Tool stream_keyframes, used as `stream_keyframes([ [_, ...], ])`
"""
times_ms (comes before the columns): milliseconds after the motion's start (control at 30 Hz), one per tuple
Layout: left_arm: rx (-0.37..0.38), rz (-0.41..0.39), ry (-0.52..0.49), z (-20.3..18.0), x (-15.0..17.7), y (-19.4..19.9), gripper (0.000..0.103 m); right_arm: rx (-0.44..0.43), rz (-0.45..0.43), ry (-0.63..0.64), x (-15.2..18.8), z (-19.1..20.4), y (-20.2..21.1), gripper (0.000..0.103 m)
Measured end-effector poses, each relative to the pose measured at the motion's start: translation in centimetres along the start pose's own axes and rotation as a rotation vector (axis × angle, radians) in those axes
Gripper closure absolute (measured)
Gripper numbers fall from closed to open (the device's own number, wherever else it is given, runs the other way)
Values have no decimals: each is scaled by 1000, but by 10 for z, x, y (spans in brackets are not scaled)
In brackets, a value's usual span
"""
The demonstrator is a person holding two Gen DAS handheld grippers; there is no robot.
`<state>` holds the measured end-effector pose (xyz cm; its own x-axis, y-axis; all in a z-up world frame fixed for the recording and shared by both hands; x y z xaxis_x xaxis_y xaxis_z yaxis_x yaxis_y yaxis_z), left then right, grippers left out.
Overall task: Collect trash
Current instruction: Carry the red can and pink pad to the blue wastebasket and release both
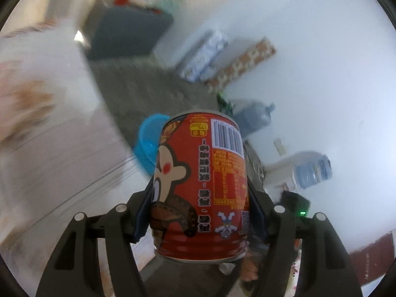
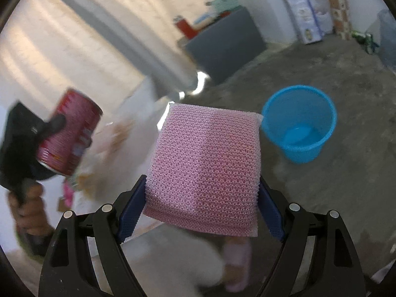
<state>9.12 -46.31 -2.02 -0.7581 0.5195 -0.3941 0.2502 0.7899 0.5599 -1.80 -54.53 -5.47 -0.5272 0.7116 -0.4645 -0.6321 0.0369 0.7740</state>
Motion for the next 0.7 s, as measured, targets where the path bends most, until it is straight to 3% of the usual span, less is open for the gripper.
stream_keyframes([
  [133,-34,142,7,-2,-34,-103,39,94,22,-35,-33,-66,-60,25],
  [200,-68,200,21,6,-48,-152,39,129,37,-47,-42,-81,-86,25],
  [367,-165,244,89,52,-76,-253,39,201,40,-114,-71,-130,-142,22],
  [533,-204,249,177,101,-87,-304,39,278,42,-131,-80,-160,-171,18],
  [700,-228,291,169,119,-82,-337,39,271,19,-194,-64,-183,-162,15],
])
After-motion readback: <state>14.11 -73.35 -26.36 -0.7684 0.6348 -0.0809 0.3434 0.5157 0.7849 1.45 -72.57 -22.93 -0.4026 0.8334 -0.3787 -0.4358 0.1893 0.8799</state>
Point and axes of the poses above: each gripper's, at about its wrist camera, not at the fingertips, and y roughly against the way its jaws point, z to its left, x to its underside, the point moved 8 cm from there along -y, roughly the way its jaws point, and after that the axes turned 7 degrees about x, right-handed, at the moved point
